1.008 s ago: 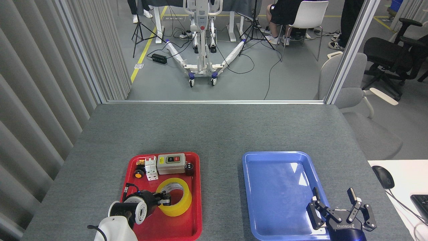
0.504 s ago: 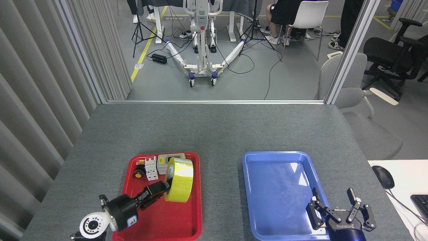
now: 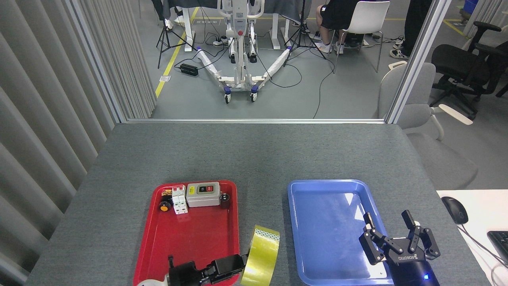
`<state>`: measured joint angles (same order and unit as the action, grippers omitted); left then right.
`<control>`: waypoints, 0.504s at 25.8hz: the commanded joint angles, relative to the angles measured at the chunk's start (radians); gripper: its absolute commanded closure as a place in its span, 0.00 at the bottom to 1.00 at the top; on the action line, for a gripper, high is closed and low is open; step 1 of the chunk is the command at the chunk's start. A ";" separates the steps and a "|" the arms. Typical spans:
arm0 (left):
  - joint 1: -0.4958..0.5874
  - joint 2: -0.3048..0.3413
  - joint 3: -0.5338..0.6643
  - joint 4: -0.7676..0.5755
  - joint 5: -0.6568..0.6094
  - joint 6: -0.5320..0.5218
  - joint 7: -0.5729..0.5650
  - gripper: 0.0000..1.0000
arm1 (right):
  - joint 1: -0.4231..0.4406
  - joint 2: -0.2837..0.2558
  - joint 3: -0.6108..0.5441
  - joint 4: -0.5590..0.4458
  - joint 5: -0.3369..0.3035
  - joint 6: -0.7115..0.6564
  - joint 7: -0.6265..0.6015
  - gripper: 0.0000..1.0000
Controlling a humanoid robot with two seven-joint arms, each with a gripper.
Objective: Place and move tape with both arms
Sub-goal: 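Move the right gripper toward the tape held by the left gripper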
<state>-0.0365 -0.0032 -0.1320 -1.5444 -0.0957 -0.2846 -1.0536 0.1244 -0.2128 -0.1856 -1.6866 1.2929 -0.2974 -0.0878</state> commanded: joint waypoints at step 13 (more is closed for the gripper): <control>0.047 -0.034 0.040 0.001 0.091 0.048 0.006 1.00 | 0.035 -0.249 0.095 0.091 -0.728 -0.488 0.530 0.01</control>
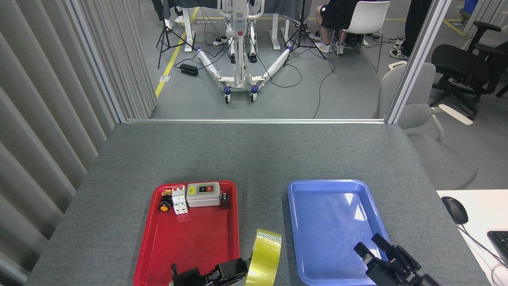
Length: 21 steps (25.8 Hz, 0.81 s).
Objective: Place and move tape with both arms
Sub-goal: 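Move the right gripper toward the tape held by the left gripper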
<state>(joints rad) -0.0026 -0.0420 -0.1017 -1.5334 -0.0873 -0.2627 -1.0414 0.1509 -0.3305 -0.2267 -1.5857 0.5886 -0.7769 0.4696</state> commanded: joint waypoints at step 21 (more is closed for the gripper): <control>0.019 0.021 0.014 -0.022 0.156 0.120 0.003 1.00 | -0.317 -0.231 0.610 -0.040 0.054 0.002 -0.144 0.12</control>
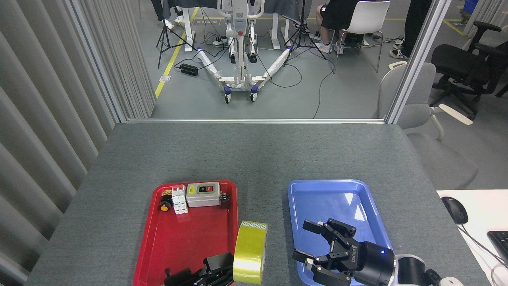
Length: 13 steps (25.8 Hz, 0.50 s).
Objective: Place and move tape with both arms
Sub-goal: 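Move the right gripper toward the tape held by the left gripper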
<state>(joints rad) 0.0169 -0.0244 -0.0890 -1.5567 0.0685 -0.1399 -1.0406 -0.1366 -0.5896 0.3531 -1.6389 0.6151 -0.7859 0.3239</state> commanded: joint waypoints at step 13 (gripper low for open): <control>0.000 0.008 0.014 0.001 -0.001 -0.006 0.002 1.00 | -0.136 0.155 0.092 0.142 0.130 0.053 0.000 0.13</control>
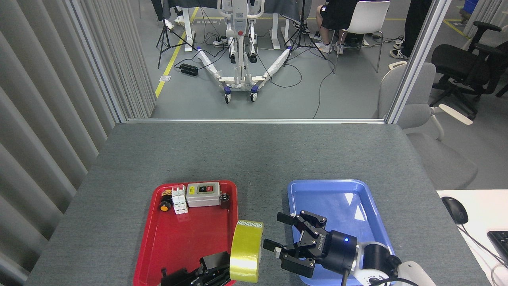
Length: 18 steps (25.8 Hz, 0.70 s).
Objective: Place and move tape with both arms
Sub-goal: 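Move the right gripper toward the tape held by the left gripper, then grasp the tape roll with the right gripper and release the left gripper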
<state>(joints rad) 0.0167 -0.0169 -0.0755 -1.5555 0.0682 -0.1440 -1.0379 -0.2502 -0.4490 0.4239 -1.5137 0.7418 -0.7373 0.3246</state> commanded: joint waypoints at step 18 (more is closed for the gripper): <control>-0.004 0.005 0.006 0.012 -0.004 -0.008 -0.001 1.00 | -0.096 0.089 0.087 0.116 0.059 0.024 -0.003 0.50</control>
<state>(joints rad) 0.0119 -0.0125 -0.0717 -1.5435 0.0651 -0.1484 -1.0289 -0.3438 -0.3604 0.5066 -1.3996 0.8005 -0.7096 0.3224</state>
